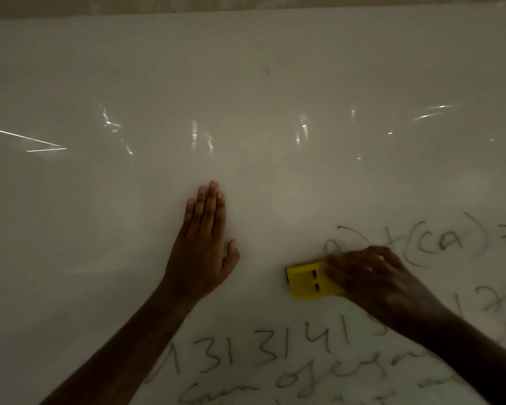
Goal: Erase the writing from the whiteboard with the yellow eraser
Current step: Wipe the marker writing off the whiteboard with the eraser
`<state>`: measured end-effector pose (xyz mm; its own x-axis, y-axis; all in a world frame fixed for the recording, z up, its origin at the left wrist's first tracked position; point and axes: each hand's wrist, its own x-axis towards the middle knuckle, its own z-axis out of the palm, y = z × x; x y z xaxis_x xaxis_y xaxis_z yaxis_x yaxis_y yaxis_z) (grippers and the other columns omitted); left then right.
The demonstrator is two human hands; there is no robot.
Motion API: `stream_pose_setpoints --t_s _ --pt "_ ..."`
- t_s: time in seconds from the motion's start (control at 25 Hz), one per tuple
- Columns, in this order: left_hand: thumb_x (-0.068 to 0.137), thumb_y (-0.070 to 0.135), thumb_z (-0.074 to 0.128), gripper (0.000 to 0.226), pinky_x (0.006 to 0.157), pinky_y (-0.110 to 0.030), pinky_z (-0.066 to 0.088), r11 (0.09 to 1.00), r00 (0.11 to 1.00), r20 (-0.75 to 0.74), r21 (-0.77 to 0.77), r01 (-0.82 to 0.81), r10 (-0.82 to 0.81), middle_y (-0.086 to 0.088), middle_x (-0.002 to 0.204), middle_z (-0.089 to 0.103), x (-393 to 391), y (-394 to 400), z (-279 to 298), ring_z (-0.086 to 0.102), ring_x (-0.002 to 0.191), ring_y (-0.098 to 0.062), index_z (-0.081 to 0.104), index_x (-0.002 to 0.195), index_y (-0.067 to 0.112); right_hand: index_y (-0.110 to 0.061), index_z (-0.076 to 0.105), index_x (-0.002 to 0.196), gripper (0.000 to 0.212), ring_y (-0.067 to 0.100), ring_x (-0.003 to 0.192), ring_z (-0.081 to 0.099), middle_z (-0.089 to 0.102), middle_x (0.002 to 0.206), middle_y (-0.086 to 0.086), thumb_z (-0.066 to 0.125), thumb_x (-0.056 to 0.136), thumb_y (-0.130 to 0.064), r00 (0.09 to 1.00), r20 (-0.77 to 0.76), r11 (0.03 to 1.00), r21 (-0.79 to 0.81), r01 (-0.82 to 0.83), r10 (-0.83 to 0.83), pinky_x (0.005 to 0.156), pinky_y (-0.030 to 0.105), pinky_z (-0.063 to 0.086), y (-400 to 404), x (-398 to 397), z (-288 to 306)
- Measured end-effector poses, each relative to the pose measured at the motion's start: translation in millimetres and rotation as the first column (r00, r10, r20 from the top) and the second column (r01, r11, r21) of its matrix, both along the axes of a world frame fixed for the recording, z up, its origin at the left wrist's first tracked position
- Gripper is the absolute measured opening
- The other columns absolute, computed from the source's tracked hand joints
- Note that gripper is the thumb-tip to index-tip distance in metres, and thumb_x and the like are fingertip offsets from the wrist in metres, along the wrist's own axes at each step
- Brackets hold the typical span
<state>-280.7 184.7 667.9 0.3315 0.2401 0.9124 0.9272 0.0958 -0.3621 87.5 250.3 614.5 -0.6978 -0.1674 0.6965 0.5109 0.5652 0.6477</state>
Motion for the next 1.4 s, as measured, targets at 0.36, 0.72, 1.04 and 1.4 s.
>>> stream_pose_setpoints --t_s 0.36,0.72,1.04,1.4 --pt "0.101 0.036 0.044 0.083 0.137 -0.054 0.013 0.999 0.999 -0.018 -0.010 0.031 -0.031 -0.029 0.177 0.013 33.3 12.2 4.2 0.010 0.167 -0.043 0.021 0.166 -0.010 -0.023 0.053 0.153 0.053 0.026 0.123 0.061 0.056 0.153 -0.007 0.059 0.104 -0.043 0.967 -0.250 0.997 -0.044 -0.058 0.045 0.103 0.043 0.042 16.1 -23.2 53.9" --pt "0.100 0.037 0.044 0.084 0.137 -0.053 0.010 1.000 0.999 -0.042 -0.005 0.026 -0.026 -0.030 0.177 0.014 44.3 16.9 5.0 0.011 0.166 -0.044 0.021 0.166 -0.011 -0.019 0.059 0.148 0.044 0.024 0.126 0.063 0.058 0.152 -0.004 0.057 0.108 -0.039 0.997 -0.073 0.999 -0.036 -0.012 0.010 0.099 0.044 0.048 20.6 51.3 17.4" --pt "0.101 0.037 0.045 0.084 0.137 -0.054 0.011 0.998 0.997 -0.057 -0.021 0.059 -0.060 -0.028 0.178 0.011 70.3 26.7 9.1 0.008 0.167 -0.042 0.020 0.167 -0.009 -0.023 0.053 0.152 0.053 0.023 0.124 0.060 0.052 0.156 -0.008 0.060 0.104 -0.044 0.964 -0.262 0.996 -0.071 -0.057 0.036 0.105 0.038 0.041 29.0 35.7 39.4" --pt "0.101 0.038 0.044 0.084 0.137 -0.053 0.010 0.999 0.997 -0.074 -0.023 0.029 -0.030 -0.028 0.178 0.012 83.6 33.0 8.2 0.009 0.167 -0.042 0.020 0.167 -0.009 -0.024 0.049 0.153 0.056 0.029 0.124 0.058 0.054 0.154 -0.004 0.056 0.101 -0.046 0.965 -0.260 0.996 -0.091 0.021 -0.044 0.102 0.042 0.040 47.5 118.3 46.4"
